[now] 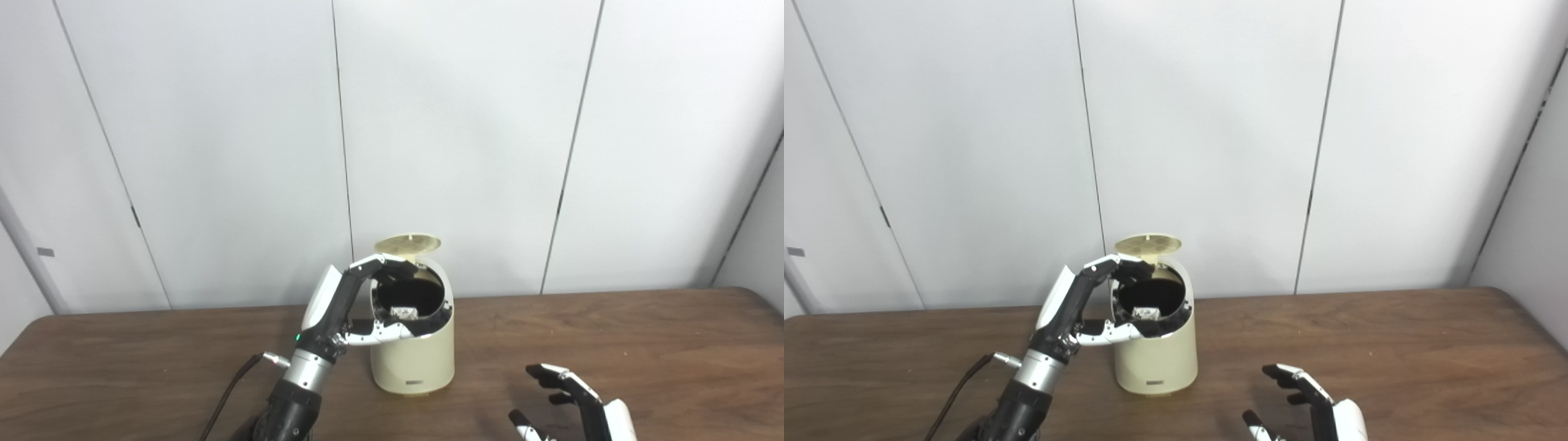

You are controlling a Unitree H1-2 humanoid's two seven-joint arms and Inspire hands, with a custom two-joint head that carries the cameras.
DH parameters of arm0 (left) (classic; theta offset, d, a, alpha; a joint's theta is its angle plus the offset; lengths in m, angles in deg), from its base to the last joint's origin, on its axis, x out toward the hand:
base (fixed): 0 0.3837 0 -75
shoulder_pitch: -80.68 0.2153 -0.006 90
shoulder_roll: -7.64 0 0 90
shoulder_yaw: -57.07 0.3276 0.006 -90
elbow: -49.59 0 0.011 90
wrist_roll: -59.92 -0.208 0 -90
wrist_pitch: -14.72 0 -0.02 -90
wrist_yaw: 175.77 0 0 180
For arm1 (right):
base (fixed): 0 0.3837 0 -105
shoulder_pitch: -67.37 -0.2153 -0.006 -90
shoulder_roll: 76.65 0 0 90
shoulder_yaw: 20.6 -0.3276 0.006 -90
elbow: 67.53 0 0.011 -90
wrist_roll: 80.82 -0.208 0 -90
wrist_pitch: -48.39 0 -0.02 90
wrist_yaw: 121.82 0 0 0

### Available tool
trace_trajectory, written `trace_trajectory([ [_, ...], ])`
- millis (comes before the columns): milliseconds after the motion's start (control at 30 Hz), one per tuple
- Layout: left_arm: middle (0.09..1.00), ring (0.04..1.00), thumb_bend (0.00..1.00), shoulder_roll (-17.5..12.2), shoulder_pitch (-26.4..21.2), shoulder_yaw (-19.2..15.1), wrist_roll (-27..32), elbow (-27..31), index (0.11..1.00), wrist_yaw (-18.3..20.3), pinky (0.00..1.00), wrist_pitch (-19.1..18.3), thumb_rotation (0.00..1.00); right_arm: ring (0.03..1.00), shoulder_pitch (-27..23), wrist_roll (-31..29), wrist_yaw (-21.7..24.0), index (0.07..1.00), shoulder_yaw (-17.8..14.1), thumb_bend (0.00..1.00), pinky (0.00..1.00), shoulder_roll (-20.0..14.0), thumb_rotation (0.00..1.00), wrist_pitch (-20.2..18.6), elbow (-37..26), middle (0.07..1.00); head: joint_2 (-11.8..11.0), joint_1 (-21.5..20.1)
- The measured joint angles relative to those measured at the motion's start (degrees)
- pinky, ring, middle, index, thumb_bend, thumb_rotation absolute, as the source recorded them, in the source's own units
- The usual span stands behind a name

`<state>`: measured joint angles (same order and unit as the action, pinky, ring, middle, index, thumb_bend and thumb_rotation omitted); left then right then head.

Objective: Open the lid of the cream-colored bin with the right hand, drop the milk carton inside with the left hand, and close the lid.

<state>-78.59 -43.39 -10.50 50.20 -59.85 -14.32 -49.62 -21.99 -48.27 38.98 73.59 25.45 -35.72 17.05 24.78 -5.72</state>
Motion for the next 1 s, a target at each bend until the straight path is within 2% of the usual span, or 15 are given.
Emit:
trace_trajectory([
  [33,0.529,0.536,0.72,0.45,0.76,-0.57,-0.08,1.87,0.558,-1.46,0.52,0.0,0.74,0.695,-0.01,0.02,-0.02,0.666,0.03,0.31,0.6,0.0,0.21,0.06,0.01,0.698,0.0,0.18],
  [100,0.5,0.491,0.5,1.62,2.83,-1.73,0.37,6.73,0.525,-3.54,0.48,0.05,0.78,0.696,-0.02,0.1,-0.2,0.67,0.04,0.31,0.6,-0.02,0.23,0.08,0.0,0.7,0.0,0.44],
  [133,0.499,0.482,0.4,2.27,4.02,-2.26,0.94,9.56,0.522,-3.9,0.47,0.11,0.83,0.691,-0.04,0.24,-0.4,0.671,0.06,0.31,0.59,-0.02,0.25,0.1,0.01,0.698,0.0,0.44],
  [200,0.526,0.498,0.36,3.37,6.15,-2.99,2.26,14.21,0.544,-3.6,0.49,0.13,0.89,0.695,-0.17,0.72,-0.94,0.678,0.2,0.3,0.58,-0.02,0.29,0.44,0.0,0.703,0.18,0.44],
  [300,0.581,0.552,0.35,4.04,9.26,-4.65,4.56,19.05,0.608,-0.72,0.53,0.25,0.87,0.716,-0.39,1.06,-1.71,0.706,0.49,0.29,0.59,-0.04,0.34,1.22,-0.24,0.737,0.35,0.7],
  [367,0.617,0.585,0.36,3.91,11.33,-6.44,7.56,21.53,0.646,2.11,0.56,0.2,0.85,0.609,-0.17,0.84,-1.86,0.723,0.88,0.3,0.45,0.15,0.35,1.24,-0.82,0.758,0.35,0.79],
  [400,0.636,0.6,0.38,3.79,12.6,-7.66,9.24,22.94,0.663,3.92,0.58,0.18,0.85,0.612,0.12,0.76,-1.87,0.729,1.18,0.31,0.45,0.53,0.33,1.31,-1.23,0.763,0.35,0.88],
  [500,0.661,0.621,0.42,3.06,15.11,-10.23,12.42,25.63,0.685,7.62,0.59,0.12,0.82,0.712,0.68,1.26,-2.22,0.739,1.65,0.3,0.58,1.9,0.34,1.68,-2.08,0.763,0.35,1.06],
  [567,0.675,0.636,0.43,2.7,16.54,-12.13,14.05,26.76,0.698,9.77,0.6,0.11,0.8,0.752,0.45,2.2,-2.24,0.752,1.59,0.32,0.64,1.99,0.45,2.38,-3.4,0.771,0.35,0.97],
  [633,0.68,0.649,0.44,2.38,18.22,-14.13,14.81,28.07,0.698,10.98,0.6,0.09,0.75,0.773,-0.59,2.4,-2.02,0.77,0.76,0.33,0.66,1.44,0.53,2.38,-5.73,0.786,0.26,0.88],
  [767,0.686,0.664,0.51,3.4,22.46,-17.04,17.28,30.48,0.703,12.34,0.61,-3.12,0.7,0.783,-4.69,2.47,0.04,0.788,-1.0,0.34,0.67,-0.4,0.59,1.46,-11.7,0.803,0.27,0.79],
  [867,0.725,0.698,0.54,5.03,25.95,-17.59,18.51,30.38,0.749,13.53,0.64,-4.31,0.74,0.817,-7.54,2.04,2.66,0.816,-1.53,0.4,0.71,-2.55,0.68,1.39,-12.65,0.831,0.35,0.79],
  [900,0.751,0.726,0.55,5.14,27.12,-17.51,18.75,30.11,0.776,14.65,0.67,-4.31,0.76,0.832,-8.21,1.72,3.98,0.833,-1.59,0.44,0.73,-3.36,0.74,1.36,-12.87,0.842,0.44,0.79],
  [933,0.79,0.767,0.56,5.0,28.55,-17.47,19.22,29.68,0.813,15.88,0.71,-4.33,0.8,0.854,-8.92,1.36,5.8,0.864,-1.64,0.52,0.77,-4.21,0.83,0.94,-13.36,0.865,0.53,1.05],
  [1000,0.829,0.802,0.57,4.32,31.39,-17.41,19.86,29.04,0.849,17.96,0.75,-4.56,0.84,0.865,-10.46,0.46,9.67,0.891,-1.92,0.6,0.78,-6.54,0.88,-0.4,-15.35,0.884,0.53,1.23],
])
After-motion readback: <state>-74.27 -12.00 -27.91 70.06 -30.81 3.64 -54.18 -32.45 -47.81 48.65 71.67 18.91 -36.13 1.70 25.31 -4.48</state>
